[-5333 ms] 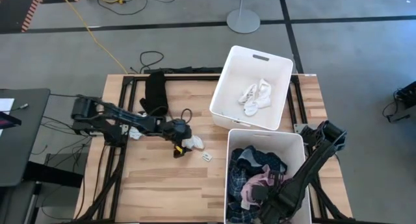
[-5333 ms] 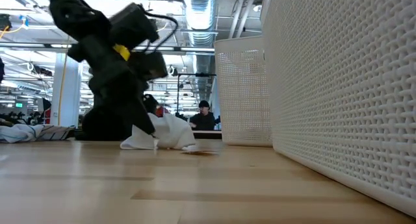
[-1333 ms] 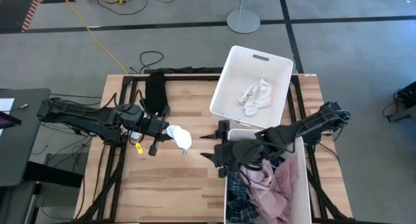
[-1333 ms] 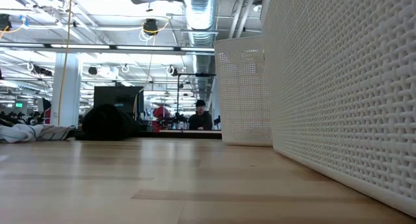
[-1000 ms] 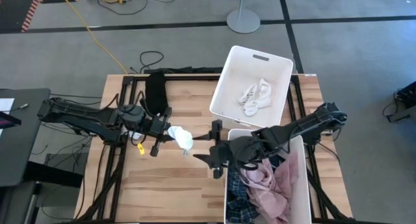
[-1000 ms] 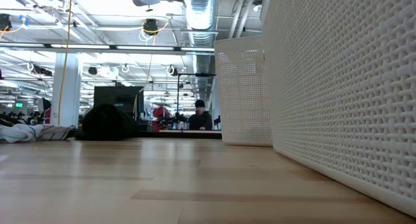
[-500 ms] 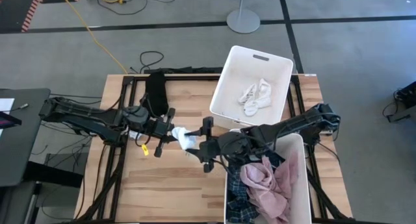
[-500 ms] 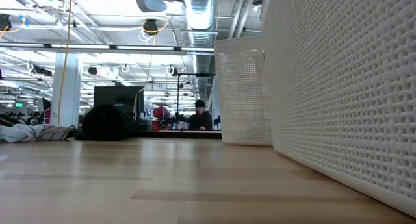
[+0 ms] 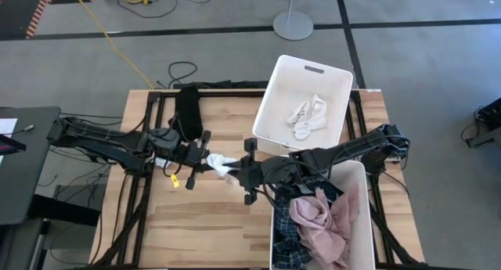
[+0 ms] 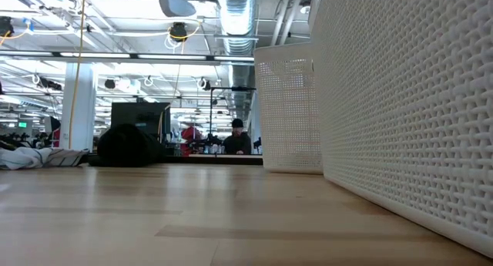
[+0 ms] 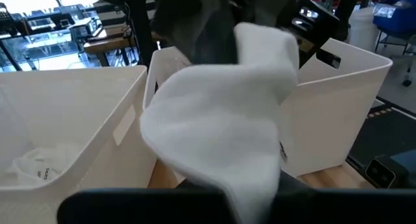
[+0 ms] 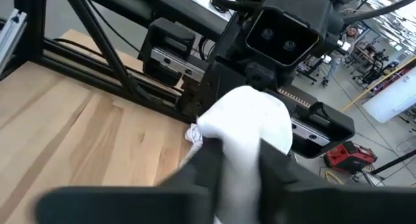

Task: Sort clothes
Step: Put the white sock into the top white laundry bin

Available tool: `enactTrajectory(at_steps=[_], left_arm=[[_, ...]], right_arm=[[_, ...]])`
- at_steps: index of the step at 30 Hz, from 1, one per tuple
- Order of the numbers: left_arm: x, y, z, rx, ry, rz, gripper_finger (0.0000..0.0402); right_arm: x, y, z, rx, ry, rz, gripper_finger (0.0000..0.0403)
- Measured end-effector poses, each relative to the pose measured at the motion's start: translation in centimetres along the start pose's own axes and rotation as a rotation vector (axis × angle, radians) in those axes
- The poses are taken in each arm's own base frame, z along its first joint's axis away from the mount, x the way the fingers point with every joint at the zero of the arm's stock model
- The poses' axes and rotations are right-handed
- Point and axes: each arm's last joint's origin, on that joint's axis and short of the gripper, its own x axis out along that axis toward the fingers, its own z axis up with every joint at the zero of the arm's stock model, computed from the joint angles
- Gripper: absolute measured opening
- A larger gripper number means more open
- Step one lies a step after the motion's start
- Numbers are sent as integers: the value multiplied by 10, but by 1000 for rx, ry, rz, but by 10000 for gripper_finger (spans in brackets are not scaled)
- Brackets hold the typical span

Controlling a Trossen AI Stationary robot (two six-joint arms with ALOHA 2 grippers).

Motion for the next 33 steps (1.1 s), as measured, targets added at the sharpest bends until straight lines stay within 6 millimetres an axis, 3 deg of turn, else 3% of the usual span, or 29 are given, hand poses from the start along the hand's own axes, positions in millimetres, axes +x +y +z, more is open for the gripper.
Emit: enactTrajectory(at_steps=[3,10,16,25,33], left_arm=[[0,0,-1,-2,9,-2,5],[0,0,-5,-21,59,14,40],[-3,-2,-9,-22,116,52,106],[-32,-7,4,23,89,161,216],[-61,-9,0,-31,174,206,242]], right_arm=[[0,1,-1,-23,6,2,17],[-2,0,0,-31,19,-34,12],[-15,-2,9,-75,37,-142,9],[-46,-25,20,-67,99,-338,8],[-74,-64,20,-32,194,-533,8]])
